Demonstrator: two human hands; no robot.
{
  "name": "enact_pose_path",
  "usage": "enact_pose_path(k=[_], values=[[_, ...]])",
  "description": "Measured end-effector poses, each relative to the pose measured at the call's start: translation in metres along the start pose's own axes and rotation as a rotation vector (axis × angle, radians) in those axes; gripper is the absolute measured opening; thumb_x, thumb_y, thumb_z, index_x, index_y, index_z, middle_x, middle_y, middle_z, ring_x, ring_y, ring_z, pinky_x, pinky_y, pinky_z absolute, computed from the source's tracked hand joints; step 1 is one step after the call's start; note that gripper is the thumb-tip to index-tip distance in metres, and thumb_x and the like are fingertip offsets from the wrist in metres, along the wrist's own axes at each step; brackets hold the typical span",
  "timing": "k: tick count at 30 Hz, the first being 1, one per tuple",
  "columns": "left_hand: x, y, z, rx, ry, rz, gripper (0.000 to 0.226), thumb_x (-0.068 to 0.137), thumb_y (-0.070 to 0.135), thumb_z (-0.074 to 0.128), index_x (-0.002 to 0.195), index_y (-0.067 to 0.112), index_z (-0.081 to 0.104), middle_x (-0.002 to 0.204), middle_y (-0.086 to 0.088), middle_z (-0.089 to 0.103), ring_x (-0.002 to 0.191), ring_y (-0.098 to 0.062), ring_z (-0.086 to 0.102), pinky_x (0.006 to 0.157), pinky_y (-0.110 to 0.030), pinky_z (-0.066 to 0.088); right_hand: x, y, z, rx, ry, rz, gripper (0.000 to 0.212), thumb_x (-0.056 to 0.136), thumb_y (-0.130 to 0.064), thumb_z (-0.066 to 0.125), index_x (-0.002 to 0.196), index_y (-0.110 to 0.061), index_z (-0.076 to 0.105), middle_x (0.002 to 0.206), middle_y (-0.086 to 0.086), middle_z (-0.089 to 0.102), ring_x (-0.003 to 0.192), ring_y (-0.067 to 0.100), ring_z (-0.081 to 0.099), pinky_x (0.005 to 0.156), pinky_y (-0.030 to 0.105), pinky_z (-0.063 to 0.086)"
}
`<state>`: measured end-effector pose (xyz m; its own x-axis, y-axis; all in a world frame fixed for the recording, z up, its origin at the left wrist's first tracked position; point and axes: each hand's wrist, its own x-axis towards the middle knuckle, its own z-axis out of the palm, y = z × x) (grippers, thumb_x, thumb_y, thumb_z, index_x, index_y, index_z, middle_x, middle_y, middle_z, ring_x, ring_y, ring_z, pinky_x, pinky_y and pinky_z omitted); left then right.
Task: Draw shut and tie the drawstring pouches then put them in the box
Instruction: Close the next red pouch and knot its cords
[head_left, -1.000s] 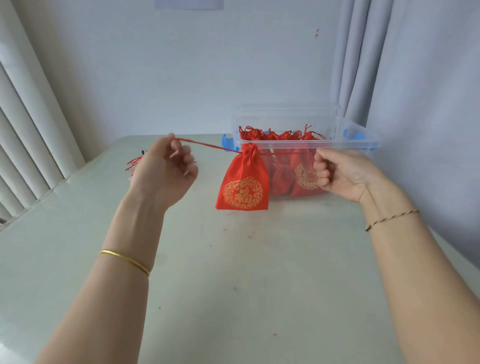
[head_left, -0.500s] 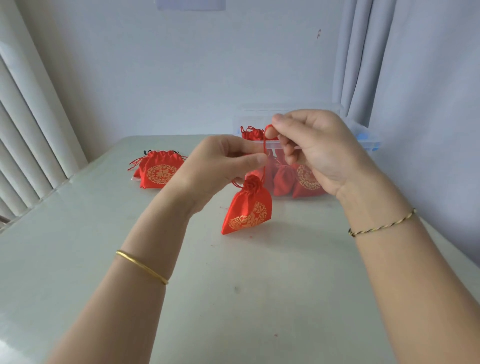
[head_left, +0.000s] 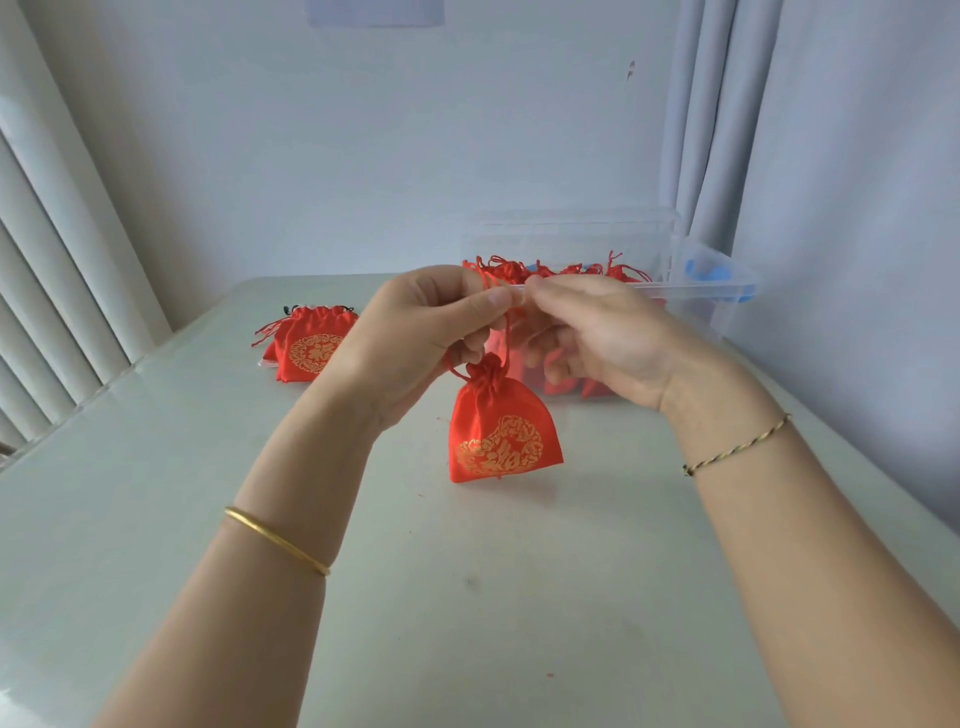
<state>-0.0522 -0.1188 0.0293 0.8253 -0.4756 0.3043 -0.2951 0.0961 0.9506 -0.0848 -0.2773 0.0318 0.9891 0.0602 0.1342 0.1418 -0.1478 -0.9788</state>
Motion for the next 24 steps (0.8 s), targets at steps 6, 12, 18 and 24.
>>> enact_pose_path(k=[6,12,18,24], values=[[0.0,0.001,-0.002,-0.069,0.045,-0.005,0.009,0.09,0.006,0.054,0.084,0.008,0.061,0.064,0.001,0.065,0.052,-0.006,0.053,0.05,-0.015,0.043,0.002,-0.001,-0.008,0.029,0.027,-0.066,0.032,0.096,-0.017,0.044,0.066,-0.01,0.051,0.062,0.003,0.049,0.047,0.009,0.045,0.043,0.019,0.035],[0.0,0.001,0.0,-0.09,0.032,-0.003,0.013,0.086,-0.005,0.055,0.082,0.006,0.061,0.078,-0.013,0.061,0.056,-0.008,0.057,0.052,-0.015,0.046,-0.011,-0.005,-0.014,-0.299,-0.285,0.013,0.028,0.091,-0.02,0.053,0.065,-0.011,0.057,0.06,0.001,0.057,0.05,0.01,0.052,0.047,0.02,0.039],[-0.002,0.002,0.002,0.022,-0.126,0.086,0.022,0.088,-0.012,0.048,0.089,0.01,0.054,0.075,-0.006,0.06,0.059,-0.009,0.054,0.059,-0.019,0.047,0.0,0.0,-0.013,-0.2,0.036,-0.058,0.025,0.096,-0.01,0.042,0.082,-0.013,0.062,0.073,0.002,0.063,0.063,0.013,0.058,0.055,0.026,0.043],[0.0,-0.005,0.008,0.426,0.043,0.335,0.029,0.082,-0.005,0.053,0.09,0.023,0.056,0.082,0.009,0.059,0.075,-0.003,0.057,0.069,-0.016,0.047,0.009,0.013,0.005,0.138,-0.072,-0.018,0.021,0.095,-0.007,0.043,0.086,-0.016,0.059,0.068,0.0,0.066,0.061,0.015,0.06,0.056,0.022,0.045]])
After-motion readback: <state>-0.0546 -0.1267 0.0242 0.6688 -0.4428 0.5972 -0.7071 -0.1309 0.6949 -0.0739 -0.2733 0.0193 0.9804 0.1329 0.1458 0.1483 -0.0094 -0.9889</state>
